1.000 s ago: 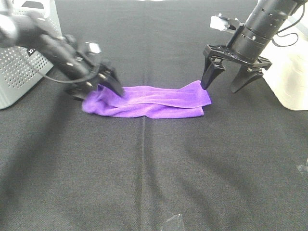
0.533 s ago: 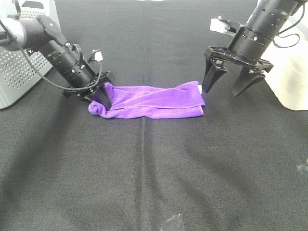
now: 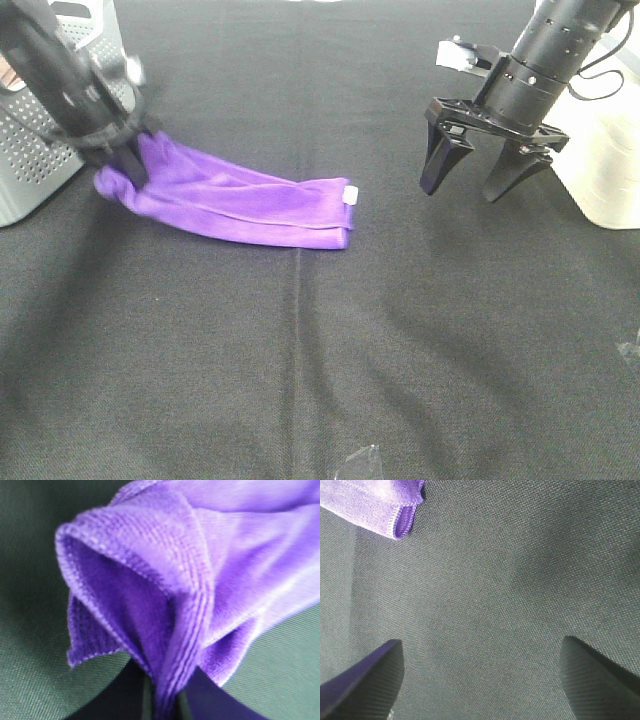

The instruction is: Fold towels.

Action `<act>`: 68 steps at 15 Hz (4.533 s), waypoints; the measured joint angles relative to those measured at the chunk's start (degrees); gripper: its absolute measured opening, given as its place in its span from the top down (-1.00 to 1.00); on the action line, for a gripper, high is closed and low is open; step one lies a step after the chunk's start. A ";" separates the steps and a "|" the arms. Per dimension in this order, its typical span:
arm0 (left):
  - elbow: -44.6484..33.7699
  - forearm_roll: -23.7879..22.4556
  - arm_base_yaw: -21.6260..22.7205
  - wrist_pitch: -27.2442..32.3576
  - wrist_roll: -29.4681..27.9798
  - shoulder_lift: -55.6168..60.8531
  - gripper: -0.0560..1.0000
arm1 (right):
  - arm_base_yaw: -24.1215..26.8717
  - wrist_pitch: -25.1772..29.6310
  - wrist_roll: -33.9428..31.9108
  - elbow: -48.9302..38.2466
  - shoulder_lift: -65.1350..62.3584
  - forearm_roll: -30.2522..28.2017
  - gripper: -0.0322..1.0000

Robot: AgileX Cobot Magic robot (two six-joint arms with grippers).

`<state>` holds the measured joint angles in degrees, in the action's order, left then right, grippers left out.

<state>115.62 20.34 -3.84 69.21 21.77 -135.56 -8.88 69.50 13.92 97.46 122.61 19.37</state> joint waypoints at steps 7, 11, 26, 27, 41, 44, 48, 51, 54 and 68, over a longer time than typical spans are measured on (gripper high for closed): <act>7.96 -1.26 -13.58 0.11 0.80 -4.64 0.84 | 0.00 0.06 -0.23 0.52 -0.63 0.00 -0.61; 14.04 -1.38 -18.11 0.11 -3.55 -9.11 0.81 | 0.00 0.06 -0.23 0.52 -3.55 0.00 -0.61; 23.26 5.79 -13.06 0.17 -5.27 -7.28 -0.55 | 0.00 0.17 -0.29 0.57 -7.96 1.32 -0.61; 23.26 0.86 -12.83 0.17 -7.16 -6.88 -0.55 | 0.00 0.23 -0.29 0.57 -7.96 1.38 -0.61; 20.63 30.08 -19.08 -10.31 2.29 -18.79 -0.55 | 0.00 0.23 0.06 0.57 -7.96 3.84 -0.61; 20.63 33.40 -20.45 -13.52 5.33 -19.02 -0.55 | 0.00 0.23 0.06 0.57 -7.96 3.84 -0.61; 26.01 24.01 -18.74 -4.98 3.72 -17.65 -0.55 | 0.00 0.23 0.11 0.57 -9.63 3.84 -0.61; 32.43 4.98 -17.59 -0.29 -5.39 -13.24 -0.55 | 0.00 0.29 -0.40 0.57 -14.04 3.84 -0.61; 32.95 -11.86 -16.73 0.17 -13.92 -7.33 -0.55 | 0.00 0.40 -4.01 0.57 -18.79 1.49 -0.61; -48.64 -13.01 9.57 0.29 -11.23 74.71 -0.55 | 0.00 0.40 -8.82 -37.76 -72.71 -6.13 -0.61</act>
<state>66.98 7.33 5.73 69.50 10.54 -60.85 -8.88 69.90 5.10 59.70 49.90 13.24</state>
